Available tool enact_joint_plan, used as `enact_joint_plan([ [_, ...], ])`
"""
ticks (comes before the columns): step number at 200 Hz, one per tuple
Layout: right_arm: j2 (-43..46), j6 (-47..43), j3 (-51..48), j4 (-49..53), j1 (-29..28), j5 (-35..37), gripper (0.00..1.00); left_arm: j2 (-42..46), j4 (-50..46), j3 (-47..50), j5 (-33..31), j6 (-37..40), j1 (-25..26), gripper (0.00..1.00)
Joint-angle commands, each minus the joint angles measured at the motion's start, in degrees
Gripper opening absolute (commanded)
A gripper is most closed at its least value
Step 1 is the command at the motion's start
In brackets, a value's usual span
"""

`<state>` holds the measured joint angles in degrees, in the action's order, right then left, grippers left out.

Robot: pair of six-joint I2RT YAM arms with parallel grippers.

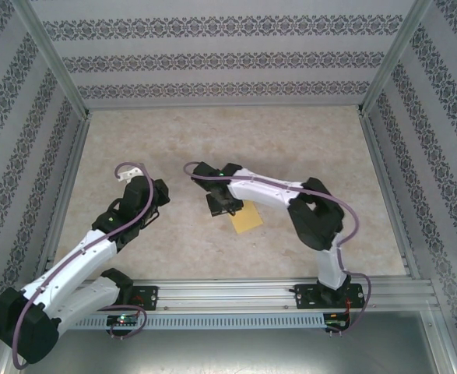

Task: Fold a paper plane with a square sheet of paper (pick it up from the middle)
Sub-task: Turn over the paper at the center of the table.

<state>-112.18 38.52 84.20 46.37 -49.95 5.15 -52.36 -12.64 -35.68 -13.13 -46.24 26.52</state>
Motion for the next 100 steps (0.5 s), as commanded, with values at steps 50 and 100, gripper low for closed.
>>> enact_joint_plan([
  [50,21.2,1.7,-32.2,-33.6,15.3,-25.4,0.37,-14.4,5.9,-5.7,15.7,3.1,-0.4,0.25],
  [100,18.8,3.2,-40.1,-41.0,16.1,-29.6,0.18,-22.5,8.6,-8.4,21.8,1.1,-0.4,0.25],
])
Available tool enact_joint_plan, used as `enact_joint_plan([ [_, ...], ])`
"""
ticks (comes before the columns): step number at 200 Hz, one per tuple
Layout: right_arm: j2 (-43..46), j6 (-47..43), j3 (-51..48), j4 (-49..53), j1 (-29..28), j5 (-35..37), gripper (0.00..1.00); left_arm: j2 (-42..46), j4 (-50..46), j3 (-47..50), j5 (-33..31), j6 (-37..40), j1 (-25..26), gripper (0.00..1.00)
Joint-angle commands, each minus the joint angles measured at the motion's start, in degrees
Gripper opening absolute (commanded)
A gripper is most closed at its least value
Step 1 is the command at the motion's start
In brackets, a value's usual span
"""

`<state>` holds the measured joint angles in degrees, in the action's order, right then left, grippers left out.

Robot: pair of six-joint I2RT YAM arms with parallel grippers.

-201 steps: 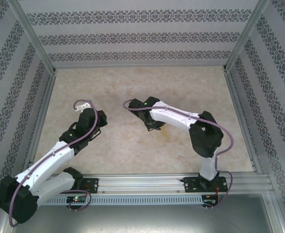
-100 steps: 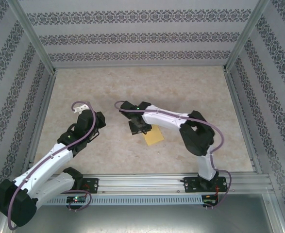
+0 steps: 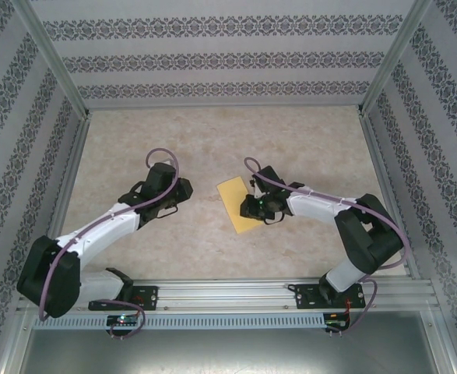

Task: Fold a paper plane with a square sheet of paper (pick it up from the middle)
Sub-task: Turn over the paper at the center of the table.

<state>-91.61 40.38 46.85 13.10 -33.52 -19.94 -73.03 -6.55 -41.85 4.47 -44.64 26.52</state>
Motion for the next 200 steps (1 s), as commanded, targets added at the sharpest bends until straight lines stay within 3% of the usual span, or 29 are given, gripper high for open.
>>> enact_joint_plan([
  [1,-2.0,1.5,-2.7,-7.9,-0.4,-4.5,0.18,-1.9,2.5,-2.3,4.3,-0.5,-0.4,0.25],
  [63,-7.5,15.4,-6.7,-17.7,-2.5,-0.2,0.15,-5.3,3.0,-3.7,7.5,-0.9,-0.4,0.26],
  [97,-9.4,24.0,-6.3,-22.1,-5.5,1.2,0.16,-10.1,4.7,-6.1,13.6,0.2,-0.4,0.26],
  [124,-7.0,21.9,-5.5,-22.1,-6.1,1.2,0.17,-15.6,5.9,-10.4,20.3,1.2,-0.1,0.25],
  [151,0.4,18.4,-6.6,-21.0,-3.9,1.7,0.25,-23.0,6.3,-15.2,24.5,1.9,0.2,0.21],
  [200,4.6,11.3,-10.1,-16.0,2.3,0.4,0.32,-33.7,3.9,-21.6,23.8,2.1,0.3,0.16],
])
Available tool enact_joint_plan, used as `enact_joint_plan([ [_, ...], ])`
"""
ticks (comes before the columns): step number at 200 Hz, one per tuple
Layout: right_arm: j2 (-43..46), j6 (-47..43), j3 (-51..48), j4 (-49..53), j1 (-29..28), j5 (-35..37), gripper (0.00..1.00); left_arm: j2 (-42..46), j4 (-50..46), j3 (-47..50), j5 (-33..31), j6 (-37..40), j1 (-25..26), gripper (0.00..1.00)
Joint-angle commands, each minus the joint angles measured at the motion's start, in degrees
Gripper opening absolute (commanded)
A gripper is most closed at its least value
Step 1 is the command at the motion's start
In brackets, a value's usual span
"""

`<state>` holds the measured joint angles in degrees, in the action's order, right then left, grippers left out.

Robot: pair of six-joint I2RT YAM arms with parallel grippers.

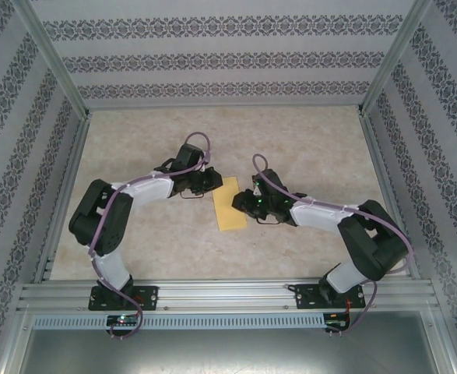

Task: Fold a paper plane with a square sheet of paper (pick it up from the middle)
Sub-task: Turn over the paper at the center of the table.

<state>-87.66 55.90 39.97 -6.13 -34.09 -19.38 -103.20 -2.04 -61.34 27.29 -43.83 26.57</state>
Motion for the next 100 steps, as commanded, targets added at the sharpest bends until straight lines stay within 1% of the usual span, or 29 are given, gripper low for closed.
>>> enact_joint_plan([
  [1,0.7,-4.3,-3.3,3.2,3.0,-0.2,0.33,-3.7,-0.6,-2.1,1.0,1.4,0.3,0.16],
  [6,0.6,-4.6,-3.7,3.1,3.6,-0.5,0.35,-4.5,-0.7,-2.5,1.0,1.6,0.3,0.15],
  [35,-1.0,-6.5,-3.9,2.7,5.4,-3.5,0.36,-7.2,-1.4,-3.3,-0.2,2.6,0.2,0.14],
  [61,-3.0,-6.4,-4.2,0.9,5.5,-5.3,0.38,-8.5,-2.6,-3.3,-1.9,3.6,0.1,0.14],
  [100,-5.4,-6.3,-3.5,-1.9,5.5,-8.5,0.38,-9.4,-1.0,-1.5,-1.1,3.3,-0.3,0.13],
])
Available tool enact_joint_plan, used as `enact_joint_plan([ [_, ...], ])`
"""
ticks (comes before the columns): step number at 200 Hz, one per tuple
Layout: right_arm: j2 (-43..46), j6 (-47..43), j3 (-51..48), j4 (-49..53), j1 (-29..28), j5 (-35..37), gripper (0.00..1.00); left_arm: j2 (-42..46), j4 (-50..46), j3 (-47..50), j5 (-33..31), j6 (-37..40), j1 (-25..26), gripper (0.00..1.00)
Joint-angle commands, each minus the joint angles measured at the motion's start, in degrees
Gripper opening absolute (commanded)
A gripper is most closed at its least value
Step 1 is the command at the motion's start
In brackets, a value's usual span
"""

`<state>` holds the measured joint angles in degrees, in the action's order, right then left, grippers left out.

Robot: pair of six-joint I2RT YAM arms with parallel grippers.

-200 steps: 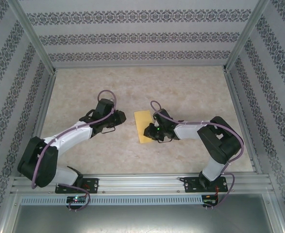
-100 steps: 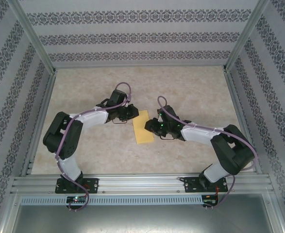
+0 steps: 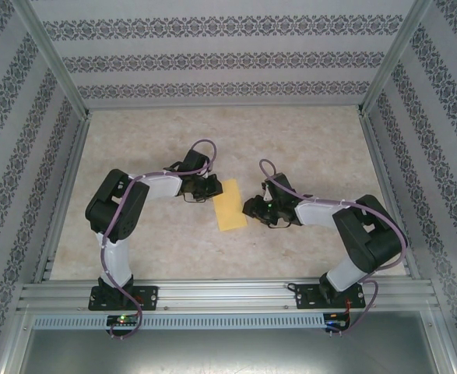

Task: Fold a paper plane with a square sheet of paper (pick it up from the middle)
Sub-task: Turn over the paper at the center of the table, then third fold the triangle at the center of the table.

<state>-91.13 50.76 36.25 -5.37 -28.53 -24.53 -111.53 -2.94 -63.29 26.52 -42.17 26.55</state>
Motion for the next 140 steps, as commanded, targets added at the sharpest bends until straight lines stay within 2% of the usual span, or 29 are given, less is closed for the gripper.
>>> enact_joint_plan([
  [1,-2.0,-1.2,0.2,-2.7,0.0,-3.3,0.38,-1.1,-0.1,0.4,-0.3,1.6,-0.3,0.13],
  [42,-1.9,0.7,-1.0,-6.9,-0.1,-5.9,0.36,-1.3,0.8,1.2,0.1,1.2,-0.3,0.13],
  [121,-1.5,-0.5,-0.5,-3.2,0.0,-3.1,0.38,-0.7,0.6,1.6,0.6,1.7,-0.4,0.12],
  [140,-2.6,-1.2,0.8,-2.3,-0.2,-4.4,0.37,0.5,2.2,3.3,0.4,1.4,-1.1,0.12],
])
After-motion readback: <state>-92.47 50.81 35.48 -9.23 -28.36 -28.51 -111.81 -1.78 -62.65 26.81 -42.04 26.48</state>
